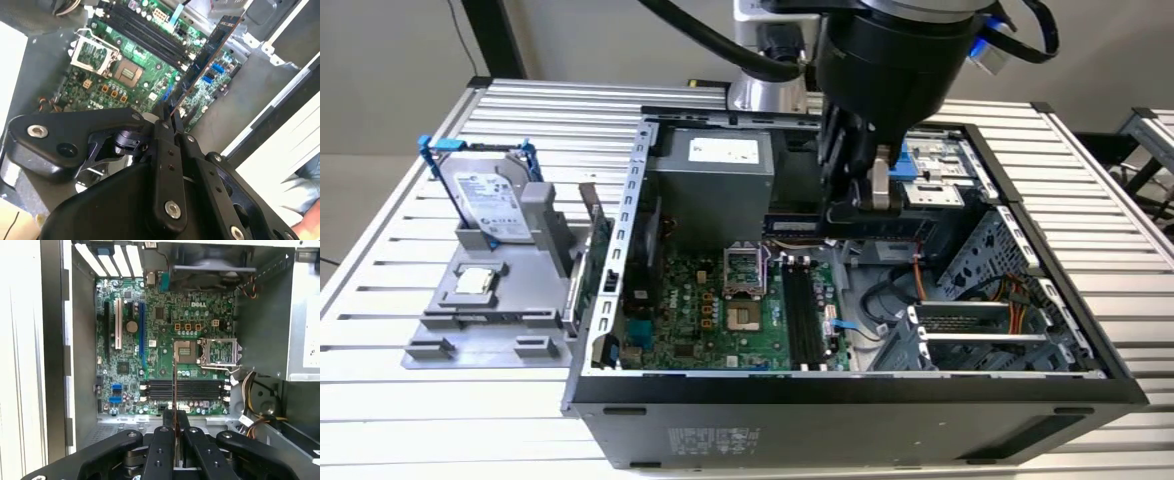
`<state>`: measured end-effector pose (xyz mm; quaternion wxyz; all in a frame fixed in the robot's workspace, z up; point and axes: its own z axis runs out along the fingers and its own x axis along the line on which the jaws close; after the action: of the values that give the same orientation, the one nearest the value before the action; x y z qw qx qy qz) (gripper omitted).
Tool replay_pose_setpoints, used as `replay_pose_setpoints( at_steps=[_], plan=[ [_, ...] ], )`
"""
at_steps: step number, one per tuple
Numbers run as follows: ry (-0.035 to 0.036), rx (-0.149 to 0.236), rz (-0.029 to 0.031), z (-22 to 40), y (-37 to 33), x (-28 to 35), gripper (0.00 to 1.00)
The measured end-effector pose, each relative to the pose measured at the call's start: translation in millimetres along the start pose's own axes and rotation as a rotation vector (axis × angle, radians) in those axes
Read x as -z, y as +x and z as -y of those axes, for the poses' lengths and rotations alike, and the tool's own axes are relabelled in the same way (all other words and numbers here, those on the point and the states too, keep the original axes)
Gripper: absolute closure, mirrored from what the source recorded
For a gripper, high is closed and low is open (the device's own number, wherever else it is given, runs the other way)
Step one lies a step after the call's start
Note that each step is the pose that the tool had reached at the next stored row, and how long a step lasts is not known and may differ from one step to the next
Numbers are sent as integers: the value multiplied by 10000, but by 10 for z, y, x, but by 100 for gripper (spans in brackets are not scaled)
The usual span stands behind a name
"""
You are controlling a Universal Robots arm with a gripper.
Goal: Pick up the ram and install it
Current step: 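Insert the ram into the slot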
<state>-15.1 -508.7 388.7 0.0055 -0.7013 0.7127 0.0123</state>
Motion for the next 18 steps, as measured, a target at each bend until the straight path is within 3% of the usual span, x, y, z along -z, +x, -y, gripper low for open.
replay_pose_setpoints(
  at_steps=[12,18],
  plan=[
    [2,-83,2,380,-16,3,100],
    [-1,-87,2,401,-16,3,100]
  ],
)
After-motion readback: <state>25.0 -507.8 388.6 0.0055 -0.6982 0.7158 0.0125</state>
